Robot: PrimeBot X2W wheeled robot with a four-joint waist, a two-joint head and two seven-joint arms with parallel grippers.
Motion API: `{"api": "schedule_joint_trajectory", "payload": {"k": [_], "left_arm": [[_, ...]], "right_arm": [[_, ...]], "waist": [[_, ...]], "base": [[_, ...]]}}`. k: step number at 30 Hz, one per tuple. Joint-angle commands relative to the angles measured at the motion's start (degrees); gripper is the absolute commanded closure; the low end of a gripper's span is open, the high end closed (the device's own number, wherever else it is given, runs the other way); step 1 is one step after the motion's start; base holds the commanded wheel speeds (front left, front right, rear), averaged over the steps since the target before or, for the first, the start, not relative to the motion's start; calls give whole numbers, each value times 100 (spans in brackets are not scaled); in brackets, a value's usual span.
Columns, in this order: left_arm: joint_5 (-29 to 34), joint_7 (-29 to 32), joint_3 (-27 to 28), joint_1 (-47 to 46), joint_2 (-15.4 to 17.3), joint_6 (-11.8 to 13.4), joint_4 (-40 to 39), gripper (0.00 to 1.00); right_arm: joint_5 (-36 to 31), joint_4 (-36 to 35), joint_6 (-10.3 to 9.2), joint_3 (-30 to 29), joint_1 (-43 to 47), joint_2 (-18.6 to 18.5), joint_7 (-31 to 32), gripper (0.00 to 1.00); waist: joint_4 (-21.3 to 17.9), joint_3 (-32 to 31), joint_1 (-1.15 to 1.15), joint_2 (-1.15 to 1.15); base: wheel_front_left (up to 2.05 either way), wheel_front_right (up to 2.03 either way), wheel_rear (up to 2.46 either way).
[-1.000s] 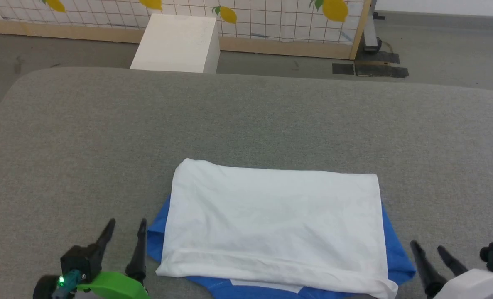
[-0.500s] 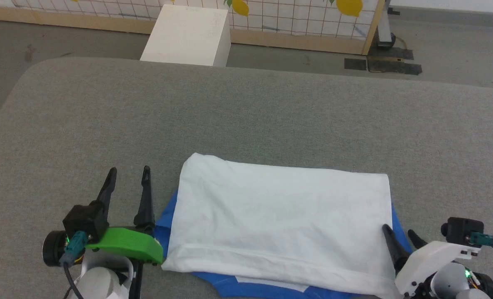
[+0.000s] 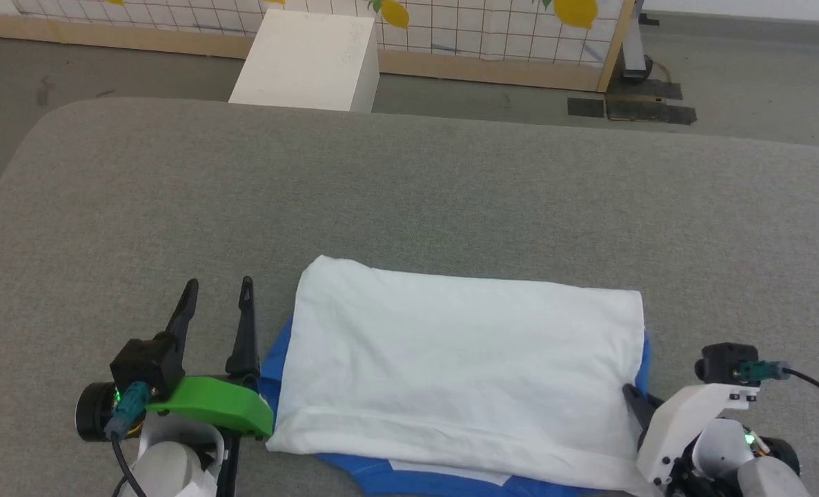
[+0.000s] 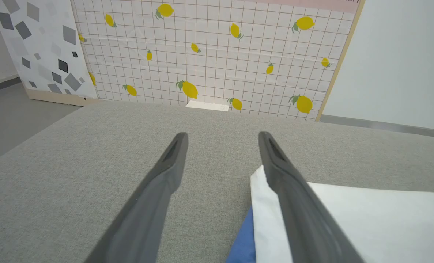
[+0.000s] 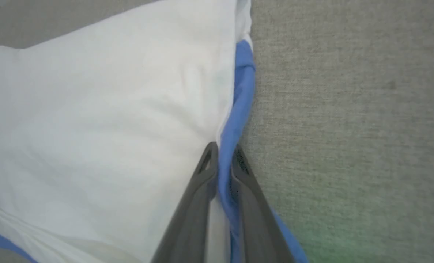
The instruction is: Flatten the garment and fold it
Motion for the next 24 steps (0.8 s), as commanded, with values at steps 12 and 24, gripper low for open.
{"api": "schedule_joint_trajectory", "payload": {"k": [12, 24], "left_arm": [[214, -27, 269, 109, -191, -226, 63, 0], [353, -27, 372, 72, -311, -377, 128, 0]], "right_arm": [[-519, -1023, -5, -1343, 625, 125, -246, 100], [-805, -2350, -5, -1569, 838, 125, 376, 100]], "waist": [[-18, 14, 0, 0], [34, 30, 0, 0]], "base": [[0, 0, 0], [0, 0, 0]]}}
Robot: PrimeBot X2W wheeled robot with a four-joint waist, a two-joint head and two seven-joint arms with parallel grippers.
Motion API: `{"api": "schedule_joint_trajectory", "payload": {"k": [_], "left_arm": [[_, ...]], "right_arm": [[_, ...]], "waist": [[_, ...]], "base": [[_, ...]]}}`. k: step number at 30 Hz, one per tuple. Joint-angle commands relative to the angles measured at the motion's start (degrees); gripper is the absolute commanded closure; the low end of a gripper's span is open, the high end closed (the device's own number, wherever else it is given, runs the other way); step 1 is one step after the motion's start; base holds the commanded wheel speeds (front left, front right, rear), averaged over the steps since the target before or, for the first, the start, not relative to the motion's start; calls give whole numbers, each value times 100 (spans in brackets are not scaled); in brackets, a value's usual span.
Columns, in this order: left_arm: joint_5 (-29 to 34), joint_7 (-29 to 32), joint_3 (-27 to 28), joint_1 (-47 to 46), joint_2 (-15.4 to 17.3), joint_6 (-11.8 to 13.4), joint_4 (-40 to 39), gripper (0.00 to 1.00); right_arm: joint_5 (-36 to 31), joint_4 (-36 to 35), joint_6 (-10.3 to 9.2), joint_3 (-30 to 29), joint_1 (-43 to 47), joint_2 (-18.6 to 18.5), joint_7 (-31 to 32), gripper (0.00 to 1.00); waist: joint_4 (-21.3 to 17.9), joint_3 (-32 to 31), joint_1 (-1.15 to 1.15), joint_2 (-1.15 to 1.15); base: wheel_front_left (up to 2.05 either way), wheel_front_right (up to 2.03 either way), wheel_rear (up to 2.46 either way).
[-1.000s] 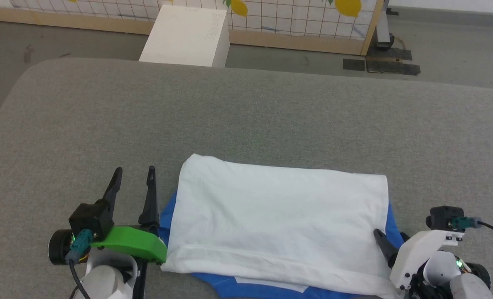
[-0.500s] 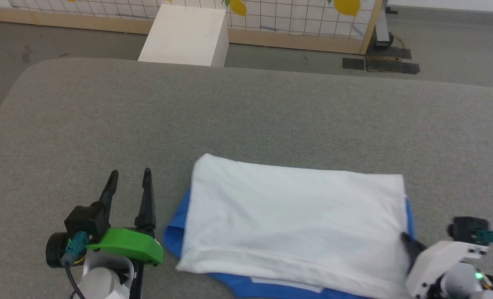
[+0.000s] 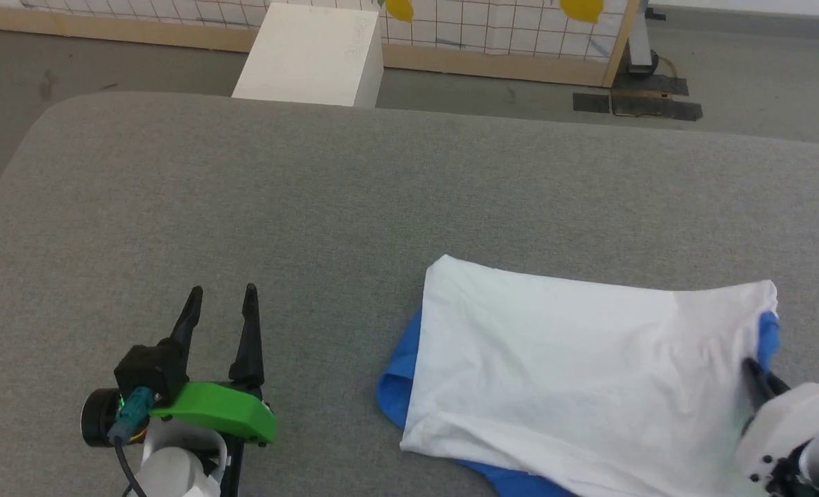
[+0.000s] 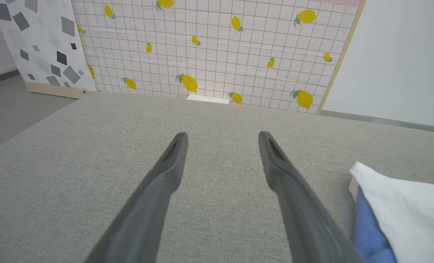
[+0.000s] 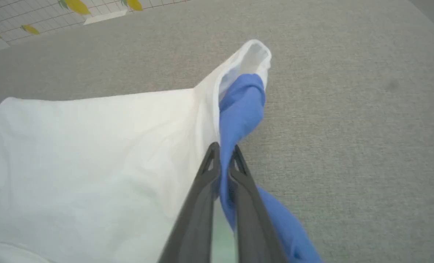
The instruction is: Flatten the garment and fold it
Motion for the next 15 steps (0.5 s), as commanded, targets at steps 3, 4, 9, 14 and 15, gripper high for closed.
{"api": "schedule_joint_trajectory", "payload": {"k": [3, 4, 9, 14, 15], "left_arm": [[72, -27, 12, 4, -42, -69, 38, 0], [81, -27, 13, 1, -47, -77, 43, 0], [113, -27, 22, -10, -73, -114, 60, 0], [132, -27, -8, -111, -111, -157, 74, 0], [134, -27, -18, -143, -124, -164, 67, 0]], "right_arm": [[275, -718, -8, 803, 180, -1, 352, 100], [285, -913, -8, 1061, 208, -1, 451, 100], [184, -1558, -8, 2410, 22, -1, 705, 100], [161, -1059, -8, 3242, -552, -1, 578, 100], [162, -860, -8, 3391, -708, -1, 539, 100]], "waist": [[57, -23, 0, 0], [66, -28, 0, 0], [121, 1, 0, 0], [247, 134, 0, 0], [284, 183, 0, 0]], "base": [[0, 0, 0], [0, 0, 0], [0, 0, 0], [0, 0, 0], [0, 0, 0]]}}
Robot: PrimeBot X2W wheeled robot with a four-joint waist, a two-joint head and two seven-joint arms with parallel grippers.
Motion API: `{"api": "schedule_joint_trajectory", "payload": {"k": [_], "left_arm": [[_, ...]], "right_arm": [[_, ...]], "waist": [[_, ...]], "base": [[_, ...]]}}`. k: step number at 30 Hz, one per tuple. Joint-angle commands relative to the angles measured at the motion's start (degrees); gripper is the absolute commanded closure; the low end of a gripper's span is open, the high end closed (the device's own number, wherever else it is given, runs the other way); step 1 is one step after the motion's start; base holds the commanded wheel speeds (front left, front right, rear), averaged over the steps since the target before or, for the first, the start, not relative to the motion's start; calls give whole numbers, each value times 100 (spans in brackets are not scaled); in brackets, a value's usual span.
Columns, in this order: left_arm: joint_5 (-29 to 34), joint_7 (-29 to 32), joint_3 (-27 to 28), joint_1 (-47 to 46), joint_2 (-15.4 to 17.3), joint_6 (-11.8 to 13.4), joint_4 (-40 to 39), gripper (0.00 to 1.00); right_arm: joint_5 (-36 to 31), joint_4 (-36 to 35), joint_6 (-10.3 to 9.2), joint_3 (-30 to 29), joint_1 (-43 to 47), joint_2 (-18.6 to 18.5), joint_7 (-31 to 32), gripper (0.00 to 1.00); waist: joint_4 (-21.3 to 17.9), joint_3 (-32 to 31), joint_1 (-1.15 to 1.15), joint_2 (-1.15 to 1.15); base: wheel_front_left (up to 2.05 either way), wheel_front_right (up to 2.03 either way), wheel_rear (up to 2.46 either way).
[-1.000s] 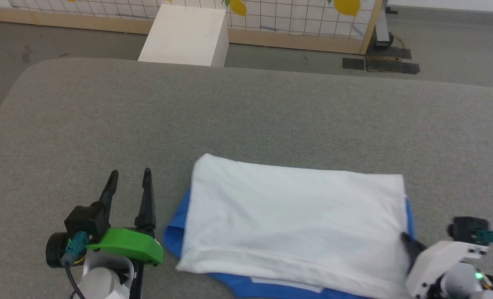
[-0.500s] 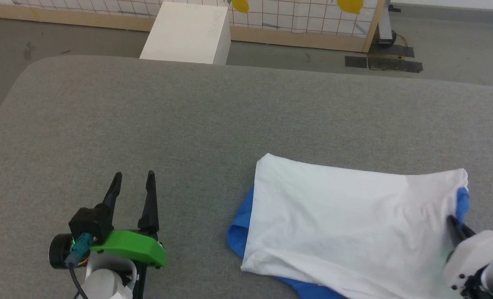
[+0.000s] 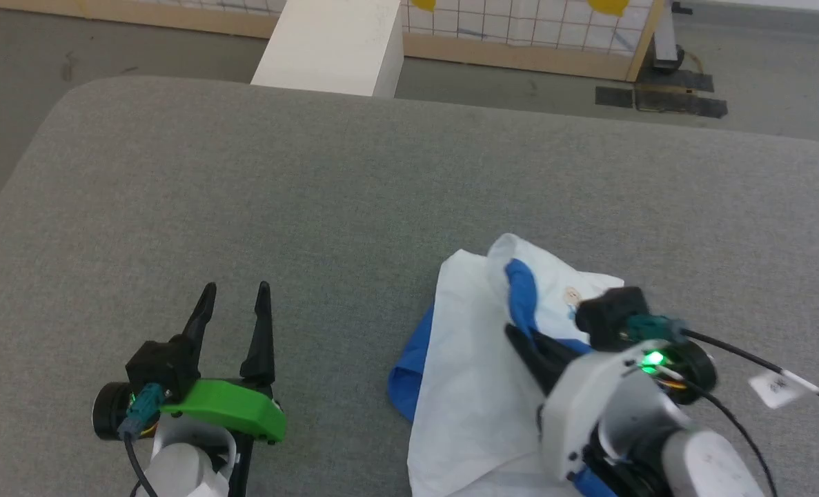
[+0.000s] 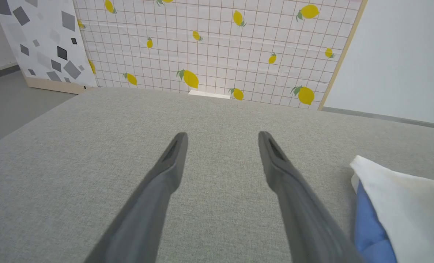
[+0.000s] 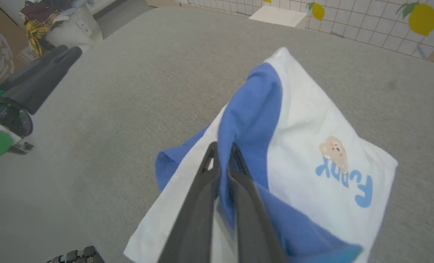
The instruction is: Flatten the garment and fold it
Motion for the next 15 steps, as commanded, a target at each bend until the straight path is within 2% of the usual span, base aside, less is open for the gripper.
{"api": "schedule_joint_trajectory", "payload": {"k": [1, 9, 10, 12, 15], "left_arm": [[47, -27, -10, -111, -39, -28, -6, 0], [58, -27, 5, -257, -105, -70, 21, 0], [63, -27, 16, -262, -109, -73, 27, 0], [69, -27, 41, -268, -118, -80, 40, 0], [88, -27, 90, -254, -129, -86, 51, 0]], "right_arm": [[50, 209, -8, 136, -227, -3, -90, 100], [330, 1706, -8, 796, -1128, -3, -284, 100], [397, 1818, -8, 814, -1184, -3, -319, 79], [477, 2023, -8, 866, -1279, -3, -353, 0], [741, 2092, -8, 874, -1337, -3, -564, 0]], "waist": [[103, 121, 0, 0], [305, 390, 0, 0], [311, 398, 0, 0], [321, 402, 0, 0], [295, 374, 0, 0]], "base": [[0, 0, 0], [0, 0, 0], [0, 0, 0], [0, 0, 0], [0, 0, 0]]}}
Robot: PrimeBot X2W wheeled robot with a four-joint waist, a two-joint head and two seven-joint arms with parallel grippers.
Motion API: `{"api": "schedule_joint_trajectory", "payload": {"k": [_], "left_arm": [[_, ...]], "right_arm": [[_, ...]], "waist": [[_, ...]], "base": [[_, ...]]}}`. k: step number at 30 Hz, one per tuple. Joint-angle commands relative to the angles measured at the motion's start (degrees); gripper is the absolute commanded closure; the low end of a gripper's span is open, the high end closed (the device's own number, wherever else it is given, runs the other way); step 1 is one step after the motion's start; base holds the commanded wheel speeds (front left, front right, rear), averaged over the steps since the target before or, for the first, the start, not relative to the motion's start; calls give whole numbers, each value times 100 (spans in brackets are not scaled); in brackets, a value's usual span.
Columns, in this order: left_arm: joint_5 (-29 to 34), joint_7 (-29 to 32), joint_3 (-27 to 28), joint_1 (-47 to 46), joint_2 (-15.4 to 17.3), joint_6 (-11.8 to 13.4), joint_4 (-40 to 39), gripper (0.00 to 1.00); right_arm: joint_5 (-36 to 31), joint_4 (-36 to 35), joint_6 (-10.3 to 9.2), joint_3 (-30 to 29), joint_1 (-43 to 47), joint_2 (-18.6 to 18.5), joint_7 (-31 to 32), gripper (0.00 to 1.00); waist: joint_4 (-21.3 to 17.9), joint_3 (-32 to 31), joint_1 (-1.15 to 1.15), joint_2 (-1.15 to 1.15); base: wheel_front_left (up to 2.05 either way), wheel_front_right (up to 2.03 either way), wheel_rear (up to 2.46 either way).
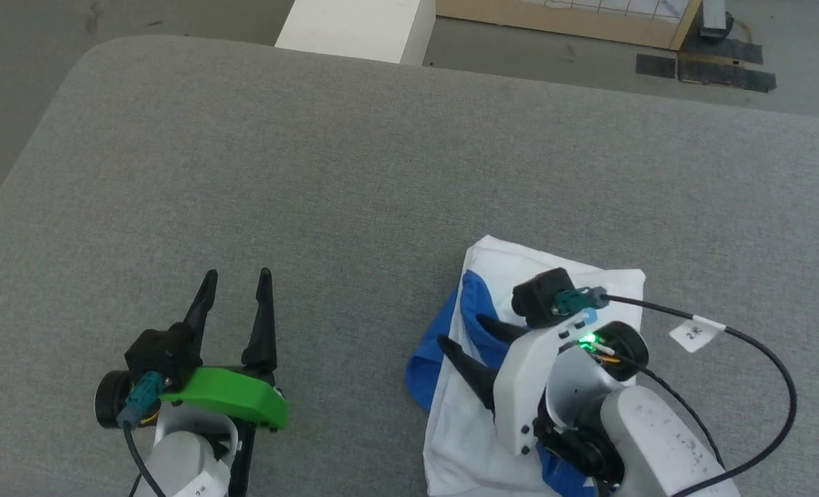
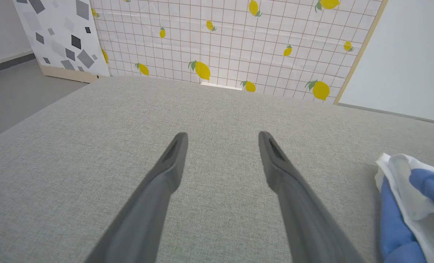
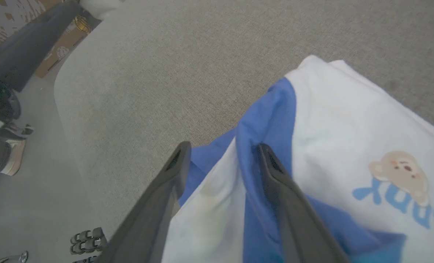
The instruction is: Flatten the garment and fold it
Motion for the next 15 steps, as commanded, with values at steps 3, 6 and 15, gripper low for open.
{"api": "schedule_joint_trajectory", "payload": {"k": [3, 6, 15], "left_arm": [[99, -27, 59, -45, -35, -35, 17, 0], [127, -27, 94, -4, -37, -44, 13, 0], [189, -27, 155, 147, -20, -69, -8, 0]], "right_arm": [[348, -177, -8, -86, -51, -6, -490, 0], [690, -599, -8, -255, 83, -6, -1211, 0], [964, -1302, -8, -1855, 1136, -6, -2763, 0]], "waist": [[-68, -91, 0, 0], [-157, -196, 0, 0], [-400, -460, 0, 0]], "base": [[0, 0, 0], [0, 0, 0], [0, 0, 0]]}}
